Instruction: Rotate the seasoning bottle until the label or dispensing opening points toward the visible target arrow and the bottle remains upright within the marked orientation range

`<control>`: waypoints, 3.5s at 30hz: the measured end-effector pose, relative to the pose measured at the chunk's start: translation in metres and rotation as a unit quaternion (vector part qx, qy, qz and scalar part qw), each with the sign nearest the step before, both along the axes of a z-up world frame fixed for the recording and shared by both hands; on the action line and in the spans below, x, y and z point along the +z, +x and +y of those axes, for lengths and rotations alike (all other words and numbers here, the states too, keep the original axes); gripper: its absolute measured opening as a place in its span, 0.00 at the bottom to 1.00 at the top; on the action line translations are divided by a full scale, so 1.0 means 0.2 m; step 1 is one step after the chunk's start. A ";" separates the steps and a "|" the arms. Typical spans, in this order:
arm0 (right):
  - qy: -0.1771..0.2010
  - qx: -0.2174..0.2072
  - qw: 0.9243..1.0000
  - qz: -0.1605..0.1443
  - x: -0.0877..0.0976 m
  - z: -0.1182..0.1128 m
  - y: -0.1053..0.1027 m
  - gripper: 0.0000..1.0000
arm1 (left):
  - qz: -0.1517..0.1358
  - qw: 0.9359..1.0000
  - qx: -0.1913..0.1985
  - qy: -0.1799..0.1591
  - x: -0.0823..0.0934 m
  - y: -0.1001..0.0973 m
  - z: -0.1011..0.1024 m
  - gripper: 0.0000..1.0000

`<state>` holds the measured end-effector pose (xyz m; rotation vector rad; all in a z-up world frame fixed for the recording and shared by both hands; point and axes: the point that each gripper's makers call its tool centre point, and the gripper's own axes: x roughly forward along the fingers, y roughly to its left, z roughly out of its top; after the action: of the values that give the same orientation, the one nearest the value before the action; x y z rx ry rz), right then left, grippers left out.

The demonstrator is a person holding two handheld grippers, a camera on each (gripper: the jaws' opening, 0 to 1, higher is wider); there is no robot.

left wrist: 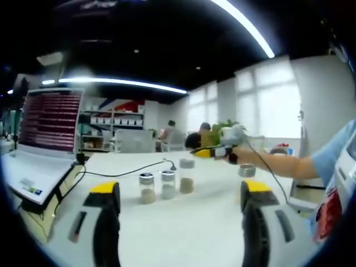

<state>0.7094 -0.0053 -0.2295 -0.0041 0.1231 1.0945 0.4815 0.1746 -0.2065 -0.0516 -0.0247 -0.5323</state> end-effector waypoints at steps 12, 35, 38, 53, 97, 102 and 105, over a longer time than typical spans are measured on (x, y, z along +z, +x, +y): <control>0.001 0.024 0.999 -0.025 -0.11 0.03 0.07 0.56 | 0.004 1.000 -0.001 0.007 -0.01 0.01 -0.02 0.95; 0.013 0.094 0.994 -0.047 -0.22 0.14 0.06 0.40 | 0.005 1.000 0.005 0.016 -0.02 0.01 0.00 0.95; 0.019 0.096 0.994 -0.051 -0.22 0.14 0.06 0.40 | 0.006 1.000 0.007 0.016 -0.02 0.01 0.00 0.95; 0.030 0.107 0.992 -0.063 -0.22 0.16 0.02 0.38 | 0.009 1.000 0.008 0.012 -0.04 0.03 0.01 0.95; 0.036 0.132 0.987 -0.082 0.48 0.19 -0.61 0.38 | 0.009 1.000 0.004 0.004 -0.04 0.02 0.00 0.94; 0.041 0.128 0.987 -0.083 0.53 0.21 -0.69 0.38 | 0.006 1.000 0.004 0.003 -0.03 0.01 0.01 0.94; 0.038 0.119 0.988 -0.090 0.53 0.20 -0.73 0.39 | 0.004 1.000 0.004 0.000 -0.02 0.01 0.01 0.94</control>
<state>0.5638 0.0342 -0.1232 -0.0494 -0.0832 1.3306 0.4826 0.1776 -0.2110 -0.0532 -0.0170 -0.5236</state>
